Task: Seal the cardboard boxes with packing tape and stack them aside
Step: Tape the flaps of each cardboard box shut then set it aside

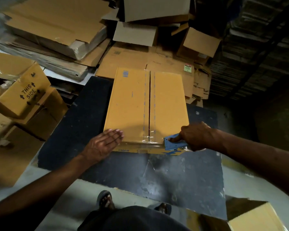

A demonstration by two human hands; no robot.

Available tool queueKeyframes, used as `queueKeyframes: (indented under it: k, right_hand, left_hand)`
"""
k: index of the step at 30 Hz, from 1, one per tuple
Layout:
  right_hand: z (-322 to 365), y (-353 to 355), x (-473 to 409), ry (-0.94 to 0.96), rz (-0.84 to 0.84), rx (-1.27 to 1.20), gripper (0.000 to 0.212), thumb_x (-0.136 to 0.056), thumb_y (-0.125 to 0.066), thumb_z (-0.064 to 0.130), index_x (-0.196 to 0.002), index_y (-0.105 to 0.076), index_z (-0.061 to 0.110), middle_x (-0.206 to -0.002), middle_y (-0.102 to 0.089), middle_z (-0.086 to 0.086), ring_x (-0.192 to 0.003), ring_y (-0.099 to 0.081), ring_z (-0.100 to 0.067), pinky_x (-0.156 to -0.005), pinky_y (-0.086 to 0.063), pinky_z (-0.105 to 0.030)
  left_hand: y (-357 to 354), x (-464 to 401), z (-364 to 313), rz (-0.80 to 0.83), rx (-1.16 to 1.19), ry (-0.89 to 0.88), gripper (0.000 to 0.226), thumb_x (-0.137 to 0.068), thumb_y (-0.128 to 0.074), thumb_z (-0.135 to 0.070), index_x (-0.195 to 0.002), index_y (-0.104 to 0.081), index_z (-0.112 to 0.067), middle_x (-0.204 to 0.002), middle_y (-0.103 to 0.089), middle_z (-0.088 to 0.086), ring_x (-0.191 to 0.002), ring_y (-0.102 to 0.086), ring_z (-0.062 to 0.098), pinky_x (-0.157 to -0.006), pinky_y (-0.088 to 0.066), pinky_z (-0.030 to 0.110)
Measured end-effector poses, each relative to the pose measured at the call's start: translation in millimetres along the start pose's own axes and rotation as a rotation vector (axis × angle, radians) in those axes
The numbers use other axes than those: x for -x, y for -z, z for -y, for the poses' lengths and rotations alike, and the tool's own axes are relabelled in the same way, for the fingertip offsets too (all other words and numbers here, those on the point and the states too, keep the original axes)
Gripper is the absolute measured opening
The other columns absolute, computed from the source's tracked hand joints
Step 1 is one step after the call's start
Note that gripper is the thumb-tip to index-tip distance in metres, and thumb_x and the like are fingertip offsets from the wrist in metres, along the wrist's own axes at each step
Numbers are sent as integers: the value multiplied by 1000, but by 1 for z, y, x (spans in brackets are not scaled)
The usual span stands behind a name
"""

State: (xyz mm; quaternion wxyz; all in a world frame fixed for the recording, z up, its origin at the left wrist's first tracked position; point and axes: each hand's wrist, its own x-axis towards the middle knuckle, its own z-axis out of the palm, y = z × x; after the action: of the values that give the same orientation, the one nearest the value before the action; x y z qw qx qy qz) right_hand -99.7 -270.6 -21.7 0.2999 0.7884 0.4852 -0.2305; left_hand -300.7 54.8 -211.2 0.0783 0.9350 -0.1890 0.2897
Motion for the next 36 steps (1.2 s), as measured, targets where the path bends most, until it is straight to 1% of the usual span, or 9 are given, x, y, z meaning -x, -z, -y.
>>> queueKeyframes:
  k: [7,11,18,21,23,25,28,31,36]
  right_hand:
    - [-21,-11,20,19,47,3,76,-97,-65,30,-155,-24,55,-127,-55,0,-112,-58,-21,-81,-54,-39]
    - [-21,-16,22,49,-2,9,75,-94,-69,29,-155,-31,51,-126,-58,-2,-112,-61,-26,-84,-57,-43]
    - [-29,-26,27,58,-72,-105,68,-92,-66,21,-150,-44,48,-126,-60,-2,-111,-64,-28,-73,-55,-38]
    - [-33,-29,29,58,-93,-123,63,-92,-65,21,-148,-48,44,-125,-63,-2,-112,-65,-28,-72,-54,-38]
    - [-33,-32,28,75,-83,-111,61,-93,-64,21,-148,-47,42,-124,-63,-3,-110,-65,-29,-71,-54,-38]
    - [-40,-36,31,86,-91,-131,57,-94,-64,21,-147,-50,37,-125,-64,-4,-111,-65,-28,-77,-57,-40]
    - [-64,-52,43,104,-114,-143,56,-94,-65,21,-146,-50,35,-125,-65,-2,-112,-65,-26,-85,-60,-45]
    - [-89,-79,61,96,-102,-170,69,-94,-67,25,-153,-38,46,-135,-61,1,-120,-61,-25,-90,-58,-44]
    - [-119,-110,78,80,-159,-260,72,-95,-67,24,-155,-35,48,-139,-57,3,-122,-58,-22,-91,-56,-40]
  left_hand:
    - [9,0,-2,164,50,48,44,-103,-54,-11,-147,-55,-7,-156,-49,9,-146,-46,26,-120,-38,47]
    - [22,-13,-14,323,-56,116,57,-97,-51,-36,-147,-54,-9,-154,-50,11,-143,-50,26,-121,-32,45]
    - [-39,-125,-127,383,-105,32,91,-88,-64,-62,-156,-39,-8,-158,-44,10,-145,-46,22,-122,-32,43]
    - [-77,-142,-153,480,-122,94,89,-81,-79,-37,-154,-40,-5,-159,-40,12,-142,-51,28,-123,-30,41]
    - [-80,-135,-151,505,-162,69,79,-79,-64,-12,-154,-39,-2,-160,-41,17,-144,-48,31,-124,-29,43]
    - [-77,-134,-148,503,-171,33,77,-79,-47,-6,-156,-38,-1,-162,-39,17,-147,-44,31,-122,-27,43]
    - [-80,-134,-147,492,-138,65,77,-80,-43,-2,-157,-37,-3,-163,-39,15,-148,-42,30,-124,-25,42]
    - [-83,-134,-147,398,-72,78,74,-85,-51,-3,-158,-35,-7,-160,-41,14,-143,-50,30,-123,-31,42]
    - [-83,-139,-154,365,-55,137,88,-64,-83,15,-145,-55,-2,-149,-55,18,-135,-57,32,-109,-50,50]
